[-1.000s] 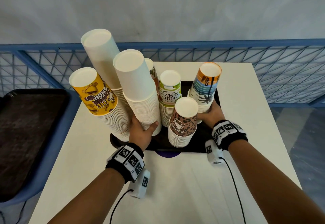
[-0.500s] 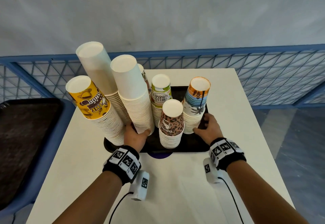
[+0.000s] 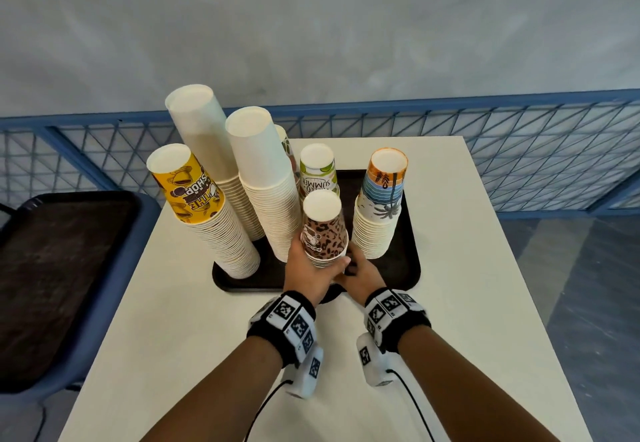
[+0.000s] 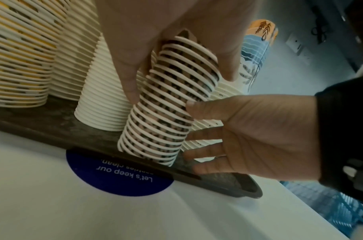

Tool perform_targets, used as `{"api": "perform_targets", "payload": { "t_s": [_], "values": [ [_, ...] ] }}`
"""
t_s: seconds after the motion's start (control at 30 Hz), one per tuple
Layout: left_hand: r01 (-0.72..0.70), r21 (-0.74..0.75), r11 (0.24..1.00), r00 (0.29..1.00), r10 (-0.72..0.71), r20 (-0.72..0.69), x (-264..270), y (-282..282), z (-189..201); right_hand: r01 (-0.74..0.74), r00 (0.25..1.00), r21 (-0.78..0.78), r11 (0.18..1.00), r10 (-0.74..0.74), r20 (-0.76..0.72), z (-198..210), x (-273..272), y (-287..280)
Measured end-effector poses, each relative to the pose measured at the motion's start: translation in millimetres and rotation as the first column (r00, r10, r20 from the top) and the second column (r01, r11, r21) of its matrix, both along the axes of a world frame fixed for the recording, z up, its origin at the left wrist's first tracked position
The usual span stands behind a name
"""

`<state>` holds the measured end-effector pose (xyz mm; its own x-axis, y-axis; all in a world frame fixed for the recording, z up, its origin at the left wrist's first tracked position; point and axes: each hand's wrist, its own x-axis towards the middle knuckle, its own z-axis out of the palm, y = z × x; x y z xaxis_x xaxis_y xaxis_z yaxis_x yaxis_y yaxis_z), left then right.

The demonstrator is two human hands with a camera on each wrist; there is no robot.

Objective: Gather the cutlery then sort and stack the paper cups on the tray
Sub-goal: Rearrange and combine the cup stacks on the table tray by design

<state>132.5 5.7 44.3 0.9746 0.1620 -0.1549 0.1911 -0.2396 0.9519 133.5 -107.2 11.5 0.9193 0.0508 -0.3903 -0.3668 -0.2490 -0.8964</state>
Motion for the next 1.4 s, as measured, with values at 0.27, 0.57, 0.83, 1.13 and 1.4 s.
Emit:
{"api": "perform_targets", "payload": {
  "t_s": [0.27, 0.57, 0.83, 1.13, 1.4],
  "values": [
    [-0.170, 0.085, 0.982, 0.985, 0.169, 0.019, -3, 23, -12, -0.118, 0.991, -0.069, 0.991, 0.122, 0.056, -1, 3, 16],
    [-0.077, 0.083, 0.994, 0.997, 0.078, -0.006, 0, 22, -11, 0.503, 0.844, -0.156, 0.850, -0.443, 0.302, 4, 22, -35],
    [-0.091, 0.119, 0.989, 0.993, 0.100, -0.064, -3, 15, -24, 0.246, 0.935, -0.064, 0.967, -0.219, 0.278, 21, 65, -56],
    [-0.108, 0.149, 0.983, 0.993, 0.114, -0.028, 8, 3, -30, 0.128, 0.974, -0.134, 0.983, -0.099, 0.206, 25, 35, -62],
    [-0.105, 0.134, 0.985, 0.994, 0.105, 0.002, 16, -7, -23, -0.031, 0.984, -0.059, 0.998, 0.040, 0.173, 28, 24, -52]
  ]
}}
